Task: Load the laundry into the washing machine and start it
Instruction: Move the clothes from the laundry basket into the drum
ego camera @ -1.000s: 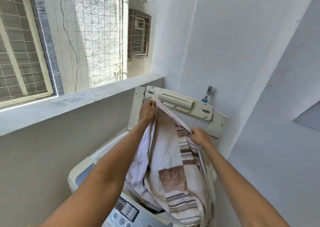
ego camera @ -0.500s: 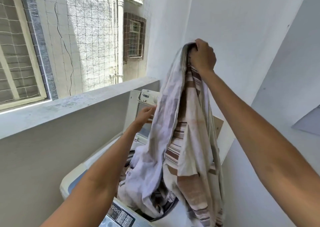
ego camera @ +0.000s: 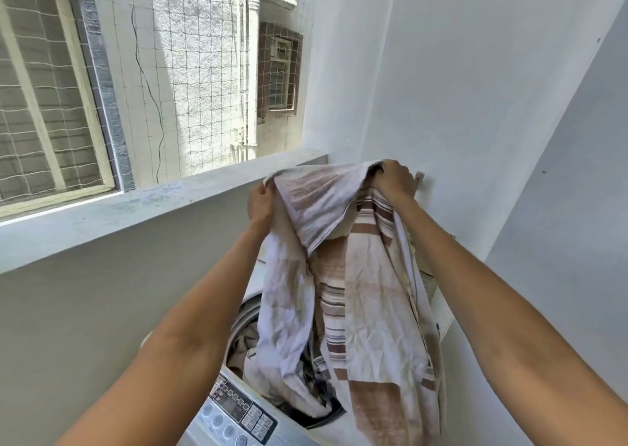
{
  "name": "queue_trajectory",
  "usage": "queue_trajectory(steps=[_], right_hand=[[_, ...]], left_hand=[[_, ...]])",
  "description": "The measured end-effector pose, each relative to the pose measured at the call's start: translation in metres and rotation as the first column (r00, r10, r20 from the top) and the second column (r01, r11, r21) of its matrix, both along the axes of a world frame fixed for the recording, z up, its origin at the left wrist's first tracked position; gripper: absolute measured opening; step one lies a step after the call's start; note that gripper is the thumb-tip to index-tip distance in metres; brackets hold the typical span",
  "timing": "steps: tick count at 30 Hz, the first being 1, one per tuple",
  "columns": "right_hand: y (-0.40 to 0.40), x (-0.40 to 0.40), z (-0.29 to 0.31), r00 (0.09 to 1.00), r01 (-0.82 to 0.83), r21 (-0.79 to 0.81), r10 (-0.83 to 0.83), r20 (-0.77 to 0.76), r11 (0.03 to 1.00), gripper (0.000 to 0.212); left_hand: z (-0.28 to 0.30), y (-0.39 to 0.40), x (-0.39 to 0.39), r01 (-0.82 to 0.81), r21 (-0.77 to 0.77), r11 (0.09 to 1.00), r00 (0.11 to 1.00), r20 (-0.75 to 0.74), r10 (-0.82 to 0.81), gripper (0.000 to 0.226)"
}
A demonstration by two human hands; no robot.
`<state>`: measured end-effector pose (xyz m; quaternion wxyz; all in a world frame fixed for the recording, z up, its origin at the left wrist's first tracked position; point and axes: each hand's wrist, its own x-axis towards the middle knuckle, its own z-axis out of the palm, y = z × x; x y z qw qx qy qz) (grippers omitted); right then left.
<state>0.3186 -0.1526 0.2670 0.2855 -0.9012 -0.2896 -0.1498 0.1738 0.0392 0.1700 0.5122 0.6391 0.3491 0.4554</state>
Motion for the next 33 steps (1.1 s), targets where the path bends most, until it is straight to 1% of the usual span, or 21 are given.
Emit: queue_trajectory(steps=[1, 3, 5, 7, 8, 9, 11, 12, 14, 15, 16, 17, 19, 22, 25, 27, 29, 30, 31, 32, 33], right_hand=[[0.002, -0.001, -0.002, 1.0, -0.006, -0.008, 0.006, -0.012, 1.0, 0.032], [0.004, -0.004, -0.005, 0.999, -0.03, -0.027, 0.03, -0.018, 0.999, 0.03], [0.005, -0.004, -0.008, 0.997, -0.073, -0.04, 0.072, -0.023, 0.997, 0.026], [0.007, -0.004, -0.013, 0.992, -0.116, -0.068, 0.112, -0.059, 0.991, 0.026], [0.009, -0.006, -0.016, 0.988, -0.136, -0.092, 0.128, -0.088, 0.986, 0.028], [0.012, -0.008, -0.02, 0.982, -0.155, -0.124, 0.139, -0.124, 0.98, 0.03], [0.017, -0.015, -0.029, 0.967, -0.192, -0.186, 0.153, -0.204, 0.964, 0.032], [0.018, -0.02, -0.034, 0.955, -0.216, -0.195, 0.165, -0.248, 0.957, 0.029], [0.018, -0.024, -0.048, 0.915, -0.27, -0.14, 0.209, -0.344, 0.953, 0.01], [0.015, -0.025, -0.055, 0.889, -0.29, -0.09, 0.234, -0.393, 0.953, 0.002], [0.013, -0.023, -0.064, 0.858, -0.296, -0.03, 0.251, -0.448, 0.955, 0.008], [0.009, -0.019, -0.072, 0.816, -0.293, 0.044, 0.274, -0.508, 0.955, 0.012], [-0.005, -0.014, -0.083, 0.717, -0.249, 0.208, 0.324, -0.617, 0.946, 0.018], [-0.027, -0.001, -0.093, 0.636, -0.174, 0.349, 0.376, -0.674, 0.921, 0.031], [-0.045, 0.009, -0.102, 0.537, -0.163, 0.45, 0.462, -0.706, 0.878, 0.043], [-0.059, 0.012, -0.107, 0.59, -0.24, 0.335, 0.411, -0.695, 0.911, 0.051], [-0.076, 0.014, -0.118, 0.727, -0.363, -0.017, 0.272, -0.631, 0.932, 0.054], [-0.085, 0.014, -0.129, 0.779, -0.389, -0.165, 0.228, -0.584, 0.906, 0.045], [-0.091, 0.015, -0.143, 0.813, -0.367, -0.242, 0.183, -0.553, 0.898, 0.021], [-0.098, 0.013, -0.153, 0.834, -0.335, -0.243, 0.166, -0.527, 0.91, 0.009], [-0.1, 0.017, -0.167, 0.848, -0.272, -0.189, 0.142, -0.511, 0.944, 0.033]], left_hand=[[-0.003, -0.003, -0.002, 0.041, 0.0, 0.999, 0.999, -0.034, -0.041, 0.036], [-0.024, -0.004, -0.002, 0.149, -0.018, 0.989, 0.959, -0.241, -0.149, 0.033], [-0.049, -0.005, -0.008, 0.274, -0.098, 0.957, 0.817, -0.501, -0.285, 0.032], [-0.057, -0.016, -0.015, 0.366, -0.16, 0.917, 0.654, -0.657, -0.376, 0.032], [-0.057, -0.021, -0.014, 0.4, -0.17, 0.901, 0.637, -0.655, -0.407, 0.028], [-0.052, -0.027, -0.012, 0.42, -0.159, 0.893, 0.681, -0.596, -0.426, 0.024], [-0.031, -0.041, -0.003, 0.443, -0.157, 0.883, 0.804, -0.366, -0.469, 0.037], [-0.019, -0.048, 0.002, 0.508, -0.166, 0.845, 0.804, -0.26, -0.534, 0.042], [0.005, -0.062, 0.013, 0.665, -0.157, 0.73, 0.692, -0.238, -0.682, 0.045], [0.011, -0.069, 0.019, 0.704, -0.141, 0.696, 0.633, -0.319, -0.705, 0.048], [0.012, -0.075, 0.023, 0.712, -0.113, 0.693, 0.599, -0.417, -0.683, 0.049], [0.008, -0.079, 0.027, 0.694, -0.067, 0.716, 0.603, -0.49, -0.63, 0.047], [-0.009, -0.08, 0.038, 0.67, 0.025, 0.742, 0.644, -0.516, -0.564, 0.04], [-0.036, -0.091, 0.047, 0.592, 0.115, 0.798, 0.693, -0.578, -0.431, 0.031], [-0.042, -0.106, 0.052, 0.409, 0.163, 0.898, 0.833, -0.468, -0.294, 0.031], [-0.037, -0.108, 0.057, 0.295, 0.116, 0.949, 0.902, -0.362, -0.236, 0.029], [-0.029, -0.106, 0.061, 0.21, 0.071, 0.975, 0.948, -0.261, -0.185, 0.028], [-0.023, -0.106, 0.061, 0.18, 0.053, 0.982, 0.963, -0.215, -0.165, 0.028], [-0.017, -0.107, 0.061, 0.158, 0.046, 0.986, 0.973, -0.176, -0.148, 0.028], [-0.013, -0.108, 0.06, 0.147, 0.053, 0.988, 0.977, -0.164, -0.137, 0.028], [-0.011, -0.107, 0.06, 0.141, 0.074, 0.987, 0.976, -0.175, -0.127, 0.029]])
